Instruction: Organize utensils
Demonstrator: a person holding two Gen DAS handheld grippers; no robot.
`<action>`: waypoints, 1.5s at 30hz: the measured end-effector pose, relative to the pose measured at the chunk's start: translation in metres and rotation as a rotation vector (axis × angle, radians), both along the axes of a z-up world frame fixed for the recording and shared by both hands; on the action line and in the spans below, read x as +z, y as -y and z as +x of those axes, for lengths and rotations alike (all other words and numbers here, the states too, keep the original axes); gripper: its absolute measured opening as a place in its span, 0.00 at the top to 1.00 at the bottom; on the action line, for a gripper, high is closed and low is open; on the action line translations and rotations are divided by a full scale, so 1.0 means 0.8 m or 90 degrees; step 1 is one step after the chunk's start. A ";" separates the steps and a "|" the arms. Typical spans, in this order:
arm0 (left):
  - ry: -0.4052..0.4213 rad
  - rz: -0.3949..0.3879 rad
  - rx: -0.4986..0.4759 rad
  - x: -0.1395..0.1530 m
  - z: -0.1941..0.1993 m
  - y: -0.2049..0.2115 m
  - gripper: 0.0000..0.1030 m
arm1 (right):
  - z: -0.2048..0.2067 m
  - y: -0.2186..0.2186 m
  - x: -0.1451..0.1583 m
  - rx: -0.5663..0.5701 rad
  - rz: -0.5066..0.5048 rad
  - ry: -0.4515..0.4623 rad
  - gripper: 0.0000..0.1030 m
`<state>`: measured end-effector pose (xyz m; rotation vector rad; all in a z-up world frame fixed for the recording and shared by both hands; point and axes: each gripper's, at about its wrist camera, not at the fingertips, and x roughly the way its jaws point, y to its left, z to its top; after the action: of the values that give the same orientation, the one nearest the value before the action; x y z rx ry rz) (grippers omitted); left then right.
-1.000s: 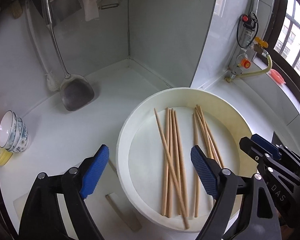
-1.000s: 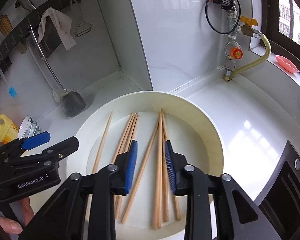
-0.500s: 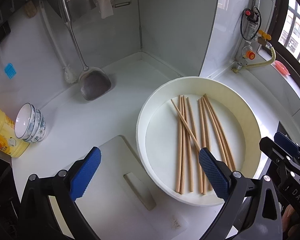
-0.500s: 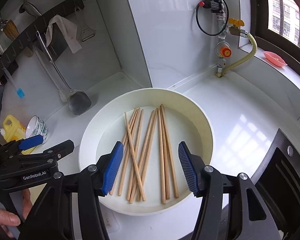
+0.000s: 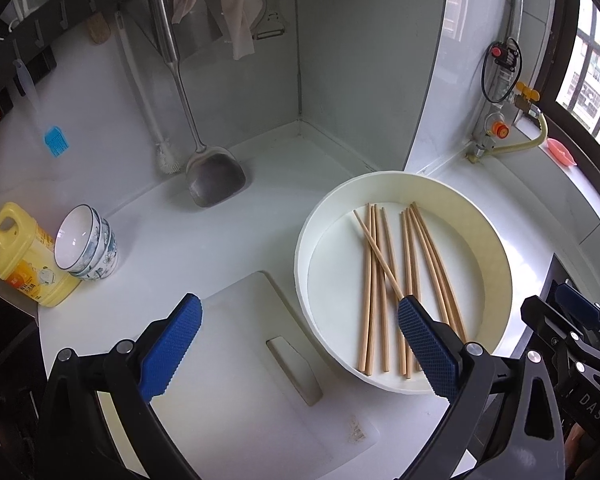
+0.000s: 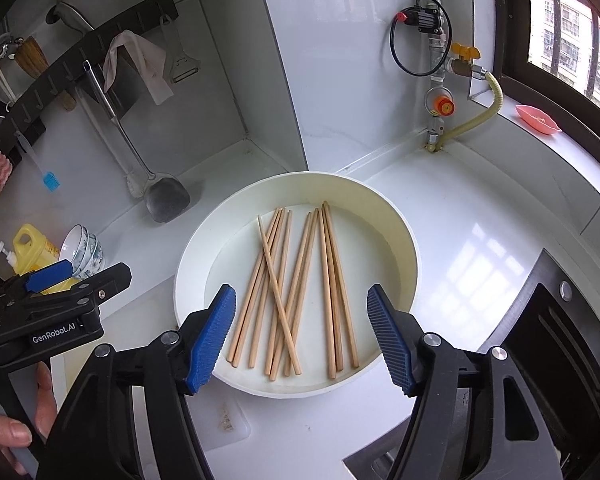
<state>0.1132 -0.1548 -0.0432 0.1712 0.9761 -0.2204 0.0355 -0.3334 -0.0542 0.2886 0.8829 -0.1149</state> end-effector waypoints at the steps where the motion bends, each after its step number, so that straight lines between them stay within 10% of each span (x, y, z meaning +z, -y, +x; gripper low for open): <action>1: 0.003 0.000 -0.002 0.004 -0.002 0.000 0.06 | -0.002 -0.001 0.003 -0.001 -0.003 0.000 0.36; 45: 0.060 -0.008 -0.003 0.055 -0.031 -0.009 0.06 | -0.026 -0.016 0.032 0.004 -0.017 0.005 0.36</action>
<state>0.0884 -0.1476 0.0005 0.1711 0.8802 -0.2213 0.0143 -0.3205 -0.0287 0.2609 0.8731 -0.1204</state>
